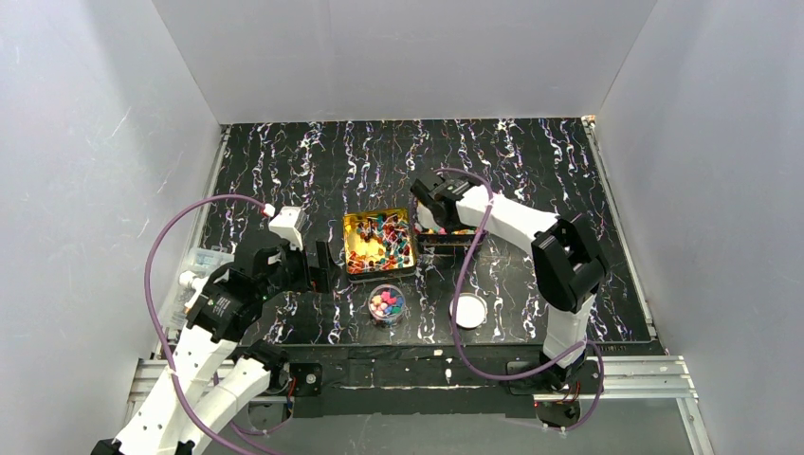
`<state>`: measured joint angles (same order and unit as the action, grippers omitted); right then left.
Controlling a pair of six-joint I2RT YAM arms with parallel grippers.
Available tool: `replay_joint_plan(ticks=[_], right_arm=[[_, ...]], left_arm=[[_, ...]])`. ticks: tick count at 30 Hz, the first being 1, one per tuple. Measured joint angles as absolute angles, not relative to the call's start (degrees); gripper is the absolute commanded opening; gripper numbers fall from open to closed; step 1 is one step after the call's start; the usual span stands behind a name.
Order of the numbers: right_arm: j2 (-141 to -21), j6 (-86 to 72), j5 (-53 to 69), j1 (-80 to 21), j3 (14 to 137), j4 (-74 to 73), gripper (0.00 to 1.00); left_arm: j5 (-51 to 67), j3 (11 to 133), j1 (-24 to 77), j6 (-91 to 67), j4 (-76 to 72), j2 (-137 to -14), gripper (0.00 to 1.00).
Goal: Pack the candies
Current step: Scoop the fake candies from the storage box.
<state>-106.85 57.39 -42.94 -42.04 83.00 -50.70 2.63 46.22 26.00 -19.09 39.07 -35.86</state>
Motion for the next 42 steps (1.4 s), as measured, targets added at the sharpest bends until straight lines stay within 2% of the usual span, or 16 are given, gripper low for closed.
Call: replay_joint_plan(ticks=[16,26,42], right_arm=[[-107.42,59.59,-42.94,-46.46,79.77,-49.12,0.01],[-111.20,56.38,-40.69,-46.98,83.22,-49.36,0.01],[-114.91,47.72,-25.58,-45.47,88.84,-51.07,0.01]], left_arm=[[2.85,46.22,26.00,-19.09,39.05,-35.48,0.98],[2.85,46.13,25.98,-19.09,39.05,-35.35,0.98],[2.85,45.58,26.00,-19.07,39.05,-36.73,0.98]])
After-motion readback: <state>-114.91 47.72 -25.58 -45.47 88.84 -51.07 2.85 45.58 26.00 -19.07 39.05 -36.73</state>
